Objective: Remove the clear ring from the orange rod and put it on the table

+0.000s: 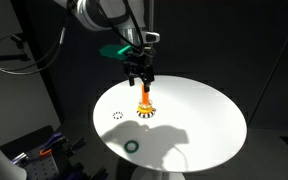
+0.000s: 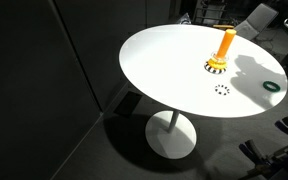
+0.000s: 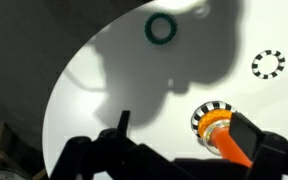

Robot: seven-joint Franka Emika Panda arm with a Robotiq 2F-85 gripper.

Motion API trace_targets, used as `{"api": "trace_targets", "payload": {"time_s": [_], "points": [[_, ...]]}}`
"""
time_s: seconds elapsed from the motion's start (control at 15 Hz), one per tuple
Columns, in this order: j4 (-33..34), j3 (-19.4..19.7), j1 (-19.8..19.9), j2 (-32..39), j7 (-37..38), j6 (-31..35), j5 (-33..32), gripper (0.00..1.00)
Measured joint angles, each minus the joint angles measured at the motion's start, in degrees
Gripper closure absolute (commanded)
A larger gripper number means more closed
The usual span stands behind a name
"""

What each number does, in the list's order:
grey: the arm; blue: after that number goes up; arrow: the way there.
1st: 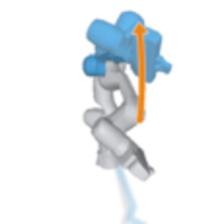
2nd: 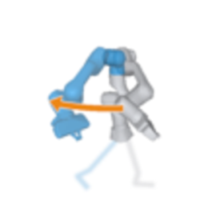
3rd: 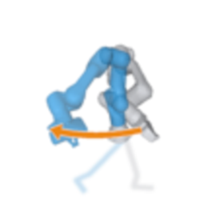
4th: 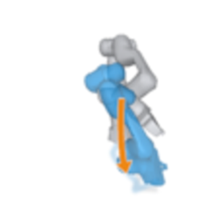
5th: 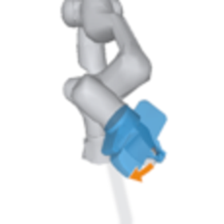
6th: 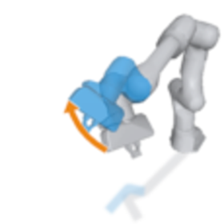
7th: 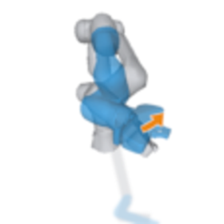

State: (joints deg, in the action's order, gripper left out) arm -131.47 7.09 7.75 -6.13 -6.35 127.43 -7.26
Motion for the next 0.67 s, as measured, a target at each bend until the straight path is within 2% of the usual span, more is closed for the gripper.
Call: {"api": "trace_targets", "payload": {"time_s": [0.33, 0.67], "points": [[-0.75, 0.01, -0.28, 2.29, -3.77, 5.98, 7.36, 0.00], [-0.75, 0.01, -0.28, 2.80, -3.87, 6.20, 7.75, 0.00]]}}
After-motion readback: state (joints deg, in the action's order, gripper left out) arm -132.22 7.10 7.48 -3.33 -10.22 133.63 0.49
